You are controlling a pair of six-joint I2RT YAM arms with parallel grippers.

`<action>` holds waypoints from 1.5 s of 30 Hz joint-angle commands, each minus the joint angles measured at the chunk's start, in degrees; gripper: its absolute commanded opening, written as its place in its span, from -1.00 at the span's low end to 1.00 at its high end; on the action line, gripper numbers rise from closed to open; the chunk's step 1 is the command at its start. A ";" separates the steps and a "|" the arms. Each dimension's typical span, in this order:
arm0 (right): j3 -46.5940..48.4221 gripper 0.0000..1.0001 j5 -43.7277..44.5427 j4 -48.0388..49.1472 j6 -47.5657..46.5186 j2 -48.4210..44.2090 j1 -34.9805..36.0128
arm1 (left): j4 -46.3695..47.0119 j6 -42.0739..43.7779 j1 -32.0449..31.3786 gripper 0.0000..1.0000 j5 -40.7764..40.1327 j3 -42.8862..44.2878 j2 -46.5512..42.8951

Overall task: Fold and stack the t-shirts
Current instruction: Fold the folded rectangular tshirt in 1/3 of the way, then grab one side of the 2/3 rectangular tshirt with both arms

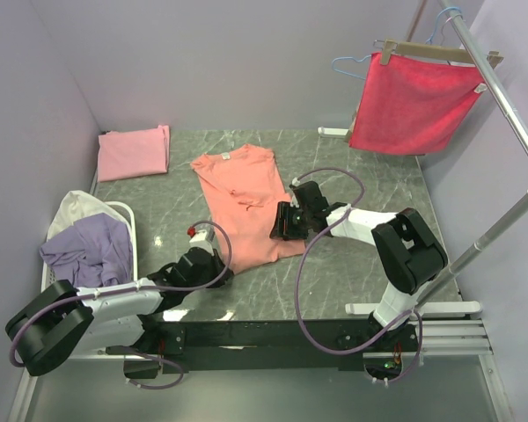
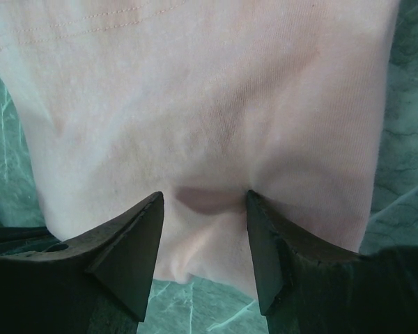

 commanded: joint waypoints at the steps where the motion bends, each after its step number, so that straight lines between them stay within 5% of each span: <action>1: -4.57 0.20 8.50 -11.84 -0.22 4.38 1.16 | -6.96 -3.70 -0.77 -0.95 1.04 1.02 0.72; 4: -4.66 0.20 10.44 -12.89 0.13 2.81 1.16 | -10.02 -4.49 -0.85 -0.82 -0.90 2.24 1.07; 8: -4.92 0.21 12.81 -13.77 -0.04 -2.11 1.60 | -19.16 -5.81 -1.47 0.16 -6.51 5.93 -3.91; 11: -4.83 0.29 15.19 -15.61 0.22 -6.77 1.52 | -27.33 -7.22 -1.47 0.56 -14.16 8.48 -12.07; 14: -4.31 0.41 17.38 -17.37 0.57 -10.47 1.43 | -31.47 -8.00 -1.56 0.76 -18.38 10.07 -17.19; 20: -2.99 0.43 19.06 -19.65 0.48 -14.42 1.16 | -27.54 -7.57 -1.47 0.72 -17.25 9.37 -12.91; 28: -3.60 0.57 24.07 -22.91 0.22 -18.73 -4.45 | -11.37 -6.95 -1.47 0.63 -4.51 8.49 -1.49; 38: -8.17 0.57 13.10 -17.56 0.74 -16.01 -8.59 | -1.62 -8.01 -1.56 0.64 -0.38 7.61 6.17; 45: -12.30 0.56 7.29 -14.12 2.15 -15.66 -9.82 | -4.31 -10.38 -1.82 0.54 3.75 5.59 5.74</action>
